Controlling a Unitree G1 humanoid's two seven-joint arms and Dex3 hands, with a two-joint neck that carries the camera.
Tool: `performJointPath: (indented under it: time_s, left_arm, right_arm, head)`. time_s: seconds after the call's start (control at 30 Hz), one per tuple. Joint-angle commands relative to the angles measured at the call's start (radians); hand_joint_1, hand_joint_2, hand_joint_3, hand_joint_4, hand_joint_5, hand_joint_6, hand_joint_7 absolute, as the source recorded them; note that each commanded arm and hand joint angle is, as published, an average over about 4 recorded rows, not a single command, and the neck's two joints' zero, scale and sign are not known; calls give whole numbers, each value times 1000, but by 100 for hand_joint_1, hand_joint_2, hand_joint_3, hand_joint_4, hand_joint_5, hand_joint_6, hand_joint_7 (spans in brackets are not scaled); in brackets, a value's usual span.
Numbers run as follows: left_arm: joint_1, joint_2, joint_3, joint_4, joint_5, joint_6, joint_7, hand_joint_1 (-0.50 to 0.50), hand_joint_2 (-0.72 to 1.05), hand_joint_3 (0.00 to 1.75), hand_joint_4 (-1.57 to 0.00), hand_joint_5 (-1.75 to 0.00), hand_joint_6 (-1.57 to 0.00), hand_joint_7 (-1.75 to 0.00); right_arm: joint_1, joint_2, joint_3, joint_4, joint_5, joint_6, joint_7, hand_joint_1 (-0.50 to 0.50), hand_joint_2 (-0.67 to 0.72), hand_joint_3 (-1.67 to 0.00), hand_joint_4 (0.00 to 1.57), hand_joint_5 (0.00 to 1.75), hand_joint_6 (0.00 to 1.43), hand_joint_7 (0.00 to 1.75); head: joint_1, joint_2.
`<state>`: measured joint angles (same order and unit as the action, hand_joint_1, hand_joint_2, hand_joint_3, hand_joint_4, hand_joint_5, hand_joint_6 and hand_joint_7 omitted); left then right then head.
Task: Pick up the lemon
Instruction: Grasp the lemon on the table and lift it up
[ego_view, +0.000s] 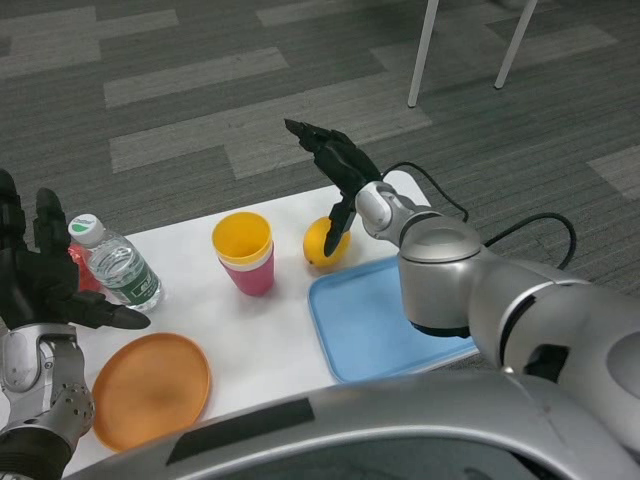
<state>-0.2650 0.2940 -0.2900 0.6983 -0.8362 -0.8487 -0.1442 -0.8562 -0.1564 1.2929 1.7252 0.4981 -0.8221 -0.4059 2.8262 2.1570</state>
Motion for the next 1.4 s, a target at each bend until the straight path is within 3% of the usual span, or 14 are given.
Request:
performJointPath:
  time_s: [0.03, 0.17, 0.33, 0.7, 0.83, 1.4]
  left_arm:
    - [-2, 3, -3, -5, 5, -9, 2, -50, -72, 9, 0, 0, 0, 0]
    - [1, -1, -7, -8, 4, -9, 2, -50, -72, 9, 0, 0, 0, 0]
    - [5, -2, -9, -8, 4, -9, 3, -50, -72, 9, 0, 0, 0, 0]
    - [10, -6, -9, -8, 4, -9, 2, -50, -72, 9, 0, 0, 0, 0]
    - [13, -7, -9, -10, 3, -9, 2, -50, -72, 9, 0, 0, 0, 0]
    - [20, -11, -8, -15, 3, -9, 2, -50, -72, 9, 0, 0, 0, 0]
  right_arm:
    - [-20, 6, 72, 16, -1, 11, -12, -46, 0, 0, 9, 29, 0, 10]
    - [-20, 9, 175, 30, -1, 12, -19, -46, -13, 0, 6, 29, 0, 7]
    - [-20, 9, 241, 57, -1, 13, -21, -46, -18, 0, 6, 29, 0, 10]
    - [-13, 8, 248, 98, -2, 26, -27, -46, -29, 0, 6, 29, 0, 7]
    - [-2, 8, 244, 111, -3, 29, -30, -46, -29, 0, 6, 29, 0, 14]
    - [35, 2, 240, 120, -6, 31, -2, -46, -29, 0, 6, 29, 0, 14]
  head:
    - [1, -1]
    - [11, -5]
    - [11, -4]
    - [20, 2]
    - [21, 0]
    - [25, 0]
